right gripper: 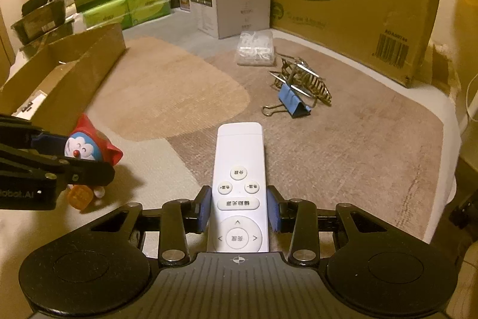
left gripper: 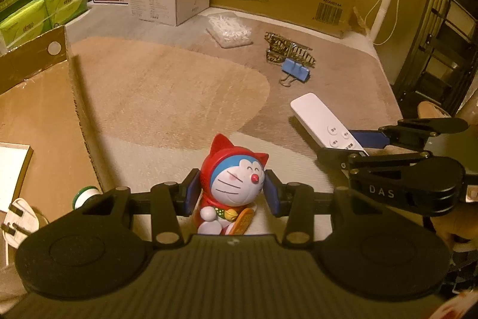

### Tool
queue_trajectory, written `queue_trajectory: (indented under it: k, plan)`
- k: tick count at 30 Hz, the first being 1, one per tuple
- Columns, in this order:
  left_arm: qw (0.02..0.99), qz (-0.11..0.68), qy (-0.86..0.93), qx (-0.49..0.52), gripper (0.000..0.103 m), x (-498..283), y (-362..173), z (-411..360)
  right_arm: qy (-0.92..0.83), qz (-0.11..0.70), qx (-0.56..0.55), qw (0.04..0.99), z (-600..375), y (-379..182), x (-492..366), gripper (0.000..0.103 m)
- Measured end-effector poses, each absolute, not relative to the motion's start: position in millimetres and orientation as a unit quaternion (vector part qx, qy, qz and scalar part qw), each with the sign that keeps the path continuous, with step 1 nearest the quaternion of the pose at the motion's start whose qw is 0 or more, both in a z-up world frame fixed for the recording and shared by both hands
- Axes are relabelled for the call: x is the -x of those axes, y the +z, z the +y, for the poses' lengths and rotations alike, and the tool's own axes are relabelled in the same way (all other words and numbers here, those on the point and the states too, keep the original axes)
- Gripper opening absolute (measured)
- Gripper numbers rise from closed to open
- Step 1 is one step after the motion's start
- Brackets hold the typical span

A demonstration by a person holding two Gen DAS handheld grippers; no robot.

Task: Organize rigid objects
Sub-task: 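Carry the Doraemon figure and white remote to the cardboard tray with both tools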

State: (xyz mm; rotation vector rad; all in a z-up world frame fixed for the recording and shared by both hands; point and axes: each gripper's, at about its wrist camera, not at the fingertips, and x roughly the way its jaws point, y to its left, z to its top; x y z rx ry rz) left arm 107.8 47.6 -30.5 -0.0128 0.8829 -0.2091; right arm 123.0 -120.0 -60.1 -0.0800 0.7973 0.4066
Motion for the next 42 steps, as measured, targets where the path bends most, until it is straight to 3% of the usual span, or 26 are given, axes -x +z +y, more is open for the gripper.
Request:
queue_trajectory:
  k: [17,42]
  plan:
    - [0.914,0.399,-0.074,0.019,0.041,-44,3,59,0.226,0.362,0.013,0.904,-112,-16,-67,0.039]
    - [0.928,0.366,0.041,0.049,0.041,17,40,155,0.320,0.341,0.032,0.884,-31,7,-48,0.039]
